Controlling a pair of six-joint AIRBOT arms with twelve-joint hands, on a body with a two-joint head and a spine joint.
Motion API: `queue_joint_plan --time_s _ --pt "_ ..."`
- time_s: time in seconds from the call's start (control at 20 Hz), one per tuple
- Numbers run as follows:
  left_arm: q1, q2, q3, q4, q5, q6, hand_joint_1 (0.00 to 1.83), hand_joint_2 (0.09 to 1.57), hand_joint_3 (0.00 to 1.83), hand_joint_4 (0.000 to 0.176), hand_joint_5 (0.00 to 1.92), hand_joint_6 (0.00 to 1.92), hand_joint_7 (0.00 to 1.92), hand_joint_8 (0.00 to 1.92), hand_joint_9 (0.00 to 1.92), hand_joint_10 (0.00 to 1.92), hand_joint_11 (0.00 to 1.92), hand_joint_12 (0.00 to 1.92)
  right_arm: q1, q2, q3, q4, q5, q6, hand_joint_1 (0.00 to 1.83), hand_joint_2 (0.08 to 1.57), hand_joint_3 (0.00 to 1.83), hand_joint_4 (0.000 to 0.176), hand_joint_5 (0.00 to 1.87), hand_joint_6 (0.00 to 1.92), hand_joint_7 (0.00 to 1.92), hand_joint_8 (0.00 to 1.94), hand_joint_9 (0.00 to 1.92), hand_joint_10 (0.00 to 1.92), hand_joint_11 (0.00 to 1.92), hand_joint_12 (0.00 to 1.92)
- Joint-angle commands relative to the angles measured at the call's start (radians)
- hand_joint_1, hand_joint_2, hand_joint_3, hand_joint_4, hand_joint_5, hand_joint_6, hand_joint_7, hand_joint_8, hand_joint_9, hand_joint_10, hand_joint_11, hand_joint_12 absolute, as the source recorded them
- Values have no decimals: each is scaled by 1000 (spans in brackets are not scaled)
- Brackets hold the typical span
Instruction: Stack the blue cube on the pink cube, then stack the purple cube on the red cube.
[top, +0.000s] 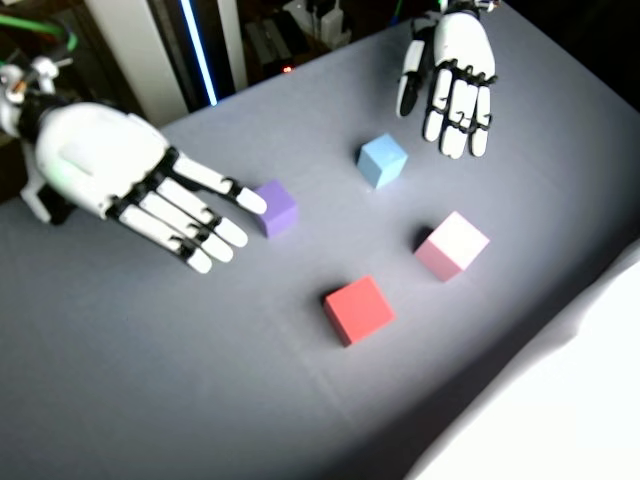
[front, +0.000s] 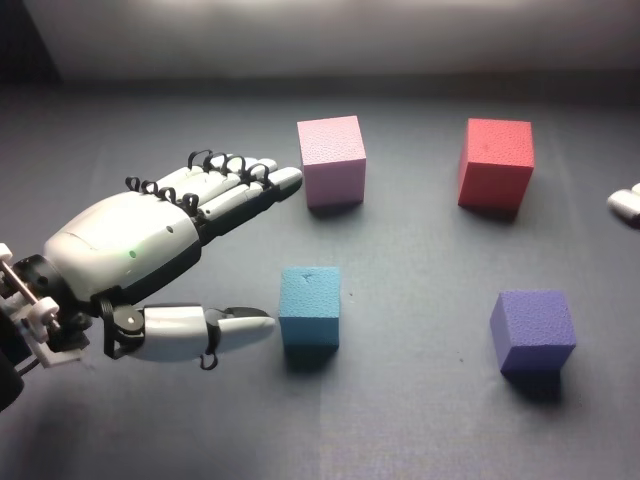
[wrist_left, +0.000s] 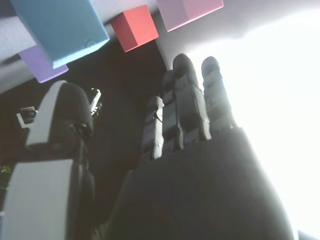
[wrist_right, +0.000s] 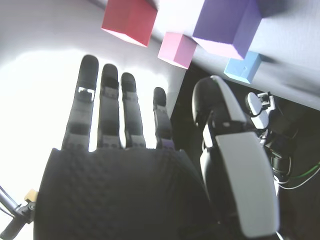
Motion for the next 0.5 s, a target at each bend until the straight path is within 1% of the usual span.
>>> queue_joint_plan --time_s 0.0,0.1,0.15,0.2,0.25,0.3,0.35,0.4,0.45 --pt "-3 -3 1 -7 -122 -4 447 1114 15 73 0 0 0 0 0 0 0 0 -1 2 3 -7 117 0 716 1301 24 0 0 0 0 0 0 0 0 0" --pt "-3 -3 1 -5 -121 -9 436 1110 10 70 0 0 0 0 0 0 0 0 -1 2 3 -5 117 0 726 1304 18 0 0 0 0 0 0 0 0 0" --pt "-3 -4 1 -2 -119 -14 452 1099 4 76 0 0 1 0 0 0 0 0 -2 2 2 -5 117 0 723 1304 16 0 0 0 0 0 0 0 0 0" --pt "-4 -7 2 4 -113 -18 450 1089 0 87 0 0 7 3 0 0 0 0 -2 1 2 -5 117 0 712 1310 16 0 0 0 0 0 0 0 0 0" --pt "-9 -10 4 12 -100 -20 478 1072 0 89 0 0 25 9 1 0 0 0 -2 1 2 -4 117 0 707 1313 16 0 0 0 0 0 0 0 0 0" --pt "-20 -18 10 24 -78 -25 455 1066 0 103 0 0 32 10 0 0 0 0 -2 1 3 -4 117 0 705 1311 14 0 0 0 0 0 0 0 0 0" --pt "-34 -27 19 36 -52 -27 436 1066 0 104 0 0 45 13 10 4 0 0 -2 1 3 -3 117 0 703 1309 12 0 0 0 0 0 0 0 0 0" --pt "-55 -38 31 53 -4 -28 420 1059 0 92 0 0 59 17 22 9 0 0 -2 1 2 -2 117 0 699 1309 11 0 0 0 0 0 0 0 0 0" --pt "-69 -43 38 67 24 -30 431 1042 0 65 0 0 73 20 26 10 0 0 -2 1 2 -1 117 0 715 1306 8 0 0 0 0 0 0 0 0 0"
